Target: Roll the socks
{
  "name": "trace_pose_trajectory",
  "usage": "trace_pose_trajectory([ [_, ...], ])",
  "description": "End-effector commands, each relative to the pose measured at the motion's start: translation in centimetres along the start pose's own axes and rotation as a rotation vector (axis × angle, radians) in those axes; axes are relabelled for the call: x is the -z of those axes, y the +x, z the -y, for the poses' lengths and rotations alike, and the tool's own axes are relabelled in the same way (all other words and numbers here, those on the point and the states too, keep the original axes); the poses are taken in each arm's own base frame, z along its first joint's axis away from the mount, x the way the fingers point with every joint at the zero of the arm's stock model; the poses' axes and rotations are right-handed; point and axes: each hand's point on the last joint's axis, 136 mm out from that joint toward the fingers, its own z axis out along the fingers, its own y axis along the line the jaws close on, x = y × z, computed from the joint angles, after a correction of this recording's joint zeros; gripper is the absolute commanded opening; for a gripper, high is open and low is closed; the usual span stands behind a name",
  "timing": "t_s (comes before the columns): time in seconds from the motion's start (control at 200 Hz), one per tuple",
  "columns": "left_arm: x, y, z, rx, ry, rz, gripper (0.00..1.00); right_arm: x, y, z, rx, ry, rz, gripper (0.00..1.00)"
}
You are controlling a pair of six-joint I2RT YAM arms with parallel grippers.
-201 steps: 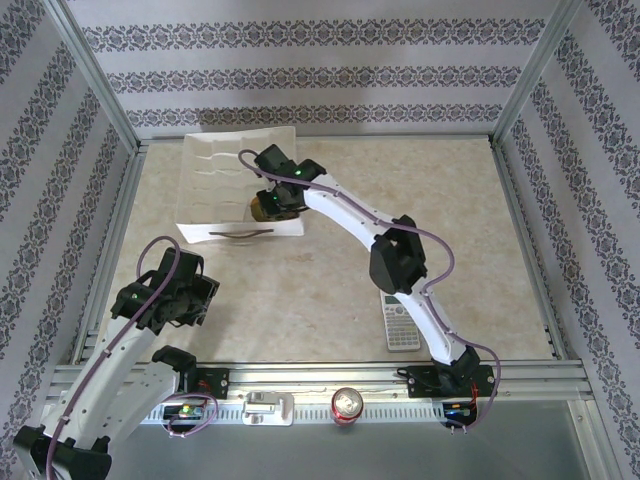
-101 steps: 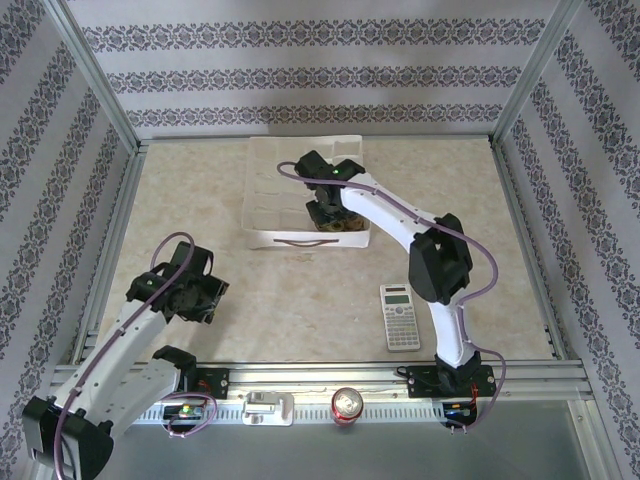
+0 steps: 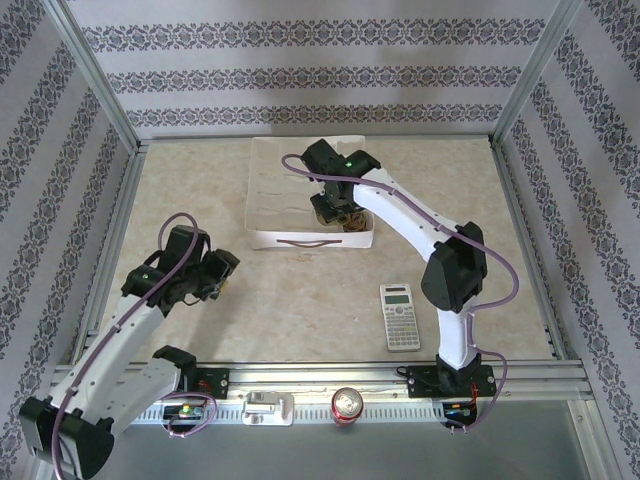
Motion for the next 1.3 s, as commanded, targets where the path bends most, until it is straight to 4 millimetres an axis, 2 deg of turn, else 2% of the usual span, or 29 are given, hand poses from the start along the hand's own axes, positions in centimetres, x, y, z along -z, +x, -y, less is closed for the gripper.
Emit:
trace_pose_trajectory([
  [0.0, 2.2, -1.6, 3.6, -0.139, 0.135, 0.086, 0.48, -1.7, 1.3, 0.1, -0.01, 0.005, -0.096, 0.0],
  [0.07, 2.7, -1.8, 4.0, -0.158, 0.145, 0.096, 0.48, -2.2, 1.3, -0.3, -0.007, -0.015, -0.109, 0.0],
  [0.335, 2.1, -1.4, 2.9, -0.129, 0.124, 0.078, 0.48, -4.8, 1.9, -1.1, 0.009, -0.023, -0.204, 0.0],
  [0.689, 1.9, -1.3, 2.9, -0.122, 0.125, 0.071, 0.48, -8.6, 0.2, -2.1, -0.017, -0.016, -0.232, 0.0],
  [0.949, 1.8, -1.2, 2.7, -0.114, 0.122, 0.068, 0.48, -10.8, 2.1, -1.7, -0.029, 0.01, -0.32, 0.0],
  [1.044, 1.8, -1.2, 2.7, -0.112, 0.123, 0.067, 0.48, -10.3, 1.8, -1.5, -0.034, 0.016, -0.307, 0.0],
  [1.159, 1.9, -1.2, 2.8, -0.112, 0.125, 0.068, 0.48, -7.8, 0.1, -1.2, -0.048, 0.011, -0.228, 0.0],
  [1.244, 1.9, -1.2, 2.8, -0.111, 0.127, 0.066, 0.48, -5.7, -1.1, -1.0, -0.058, 0.001, -0.174, 0.11],
  [1.294, 1.9, -1.1, 2.9, -0.111, 0.129, 0.065, 0.48, -4.7, -1.4, -0.7, -0.067, -0.003, -0.157, 0.22],
])
